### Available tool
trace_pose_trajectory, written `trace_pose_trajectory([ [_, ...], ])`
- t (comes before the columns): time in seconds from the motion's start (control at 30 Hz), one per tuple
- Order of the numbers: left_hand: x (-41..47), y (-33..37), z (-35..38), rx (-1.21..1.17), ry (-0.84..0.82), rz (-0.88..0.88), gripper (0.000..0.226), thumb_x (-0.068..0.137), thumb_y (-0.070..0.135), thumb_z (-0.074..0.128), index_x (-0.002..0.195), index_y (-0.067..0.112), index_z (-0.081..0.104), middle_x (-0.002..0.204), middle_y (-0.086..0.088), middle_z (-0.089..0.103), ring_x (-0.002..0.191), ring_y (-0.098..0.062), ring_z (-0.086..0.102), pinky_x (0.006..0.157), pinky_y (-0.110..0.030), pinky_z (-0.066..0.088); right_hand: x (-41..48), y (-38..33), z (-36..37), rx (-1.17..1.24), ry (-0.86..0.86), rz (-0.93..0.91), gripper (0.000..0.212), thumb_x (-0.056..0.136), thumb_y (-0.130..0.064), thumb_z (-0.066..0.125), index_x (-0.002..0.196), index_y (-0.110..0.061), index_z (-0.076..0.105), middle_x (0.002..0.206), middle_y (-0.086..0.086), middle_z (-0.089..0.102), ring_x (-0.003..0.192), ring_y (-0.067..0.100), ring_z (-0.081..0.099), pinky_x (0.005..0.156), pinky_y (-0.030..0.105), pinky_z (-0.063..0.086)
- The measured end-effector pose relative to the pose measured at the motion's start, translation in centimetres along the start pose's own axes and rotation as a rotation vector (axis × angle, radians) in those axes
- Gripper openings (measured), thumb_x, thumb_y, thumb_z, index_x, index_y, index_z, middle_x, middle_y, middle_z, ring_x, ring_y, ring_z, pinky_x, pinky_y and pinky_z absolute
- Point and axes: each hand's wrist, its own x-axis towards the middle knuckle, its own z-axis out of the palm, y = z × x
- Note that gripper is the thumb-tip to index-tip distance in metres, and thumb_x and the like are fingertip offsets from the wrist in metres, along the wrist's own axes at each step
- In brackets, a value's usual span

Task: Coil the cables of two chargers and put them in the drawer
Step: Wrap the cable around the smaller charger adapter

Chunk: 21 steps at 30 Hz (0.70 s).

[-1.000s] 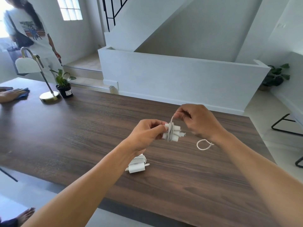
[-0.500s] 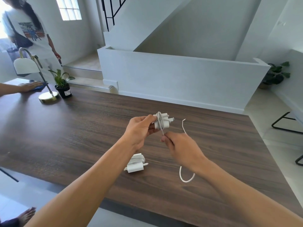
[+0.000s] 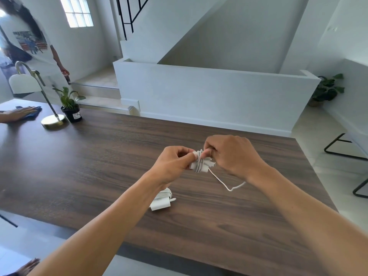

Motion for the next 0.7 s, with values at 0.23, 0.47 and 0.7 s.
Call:
trace_pose_trajectory([
  [0.23,-0.8,2.4,0.7,-0.349,-0.231,0.028,0.025,0.094,0.007,0.051,0.105,-0.011,0.065,0.096,-0.021,0.065,0.079,-0.021,0.064,0.077,-0.030,0.056,-1.5,2.5,1.7,0.156,0.193,0.041,0.023,0.082,-0.031,0.041,0.080,-0.023,0.063,0.066,-0.009,0.061,0.058,0.019,0.051,0.056,0.029,0.041],
  [0.47,0.3,3.4,1.0,-0.509,-0.056,-0.028,0.020,0.094,0.006,0.052,0.088,-0.003,0.068,0.086,-0.015,0.070,0.078,-0.022,0.066,0.084,-0.036,0.056,-2.7,0.3,4.5,0.110,0.084,0.081,0.017,0.098,-0.023,0.045,0.099,-0.015,0.059,0.091,-0.001,0.072,0.082,0.031,0.066,0.064,0.035,0.044],
  [0.7,1.3,1.8,-0.6,-0.268,0.158,0.010,0.019,0.090,0.013,0.061,0.090,-0.002,0.072,0.090,-0.017,0.074,0.088,-0.029,0.070,0.089,-0.039,0.056,-3.6,-1.7,3.9,0.054,-0.082,0.010,0.033,0.103,-0.042,0.024,0.091,-0.017,0.042,0.086,0.003,0.067,0.077,0.036,0.062,0.062,0.040,0.046],
])
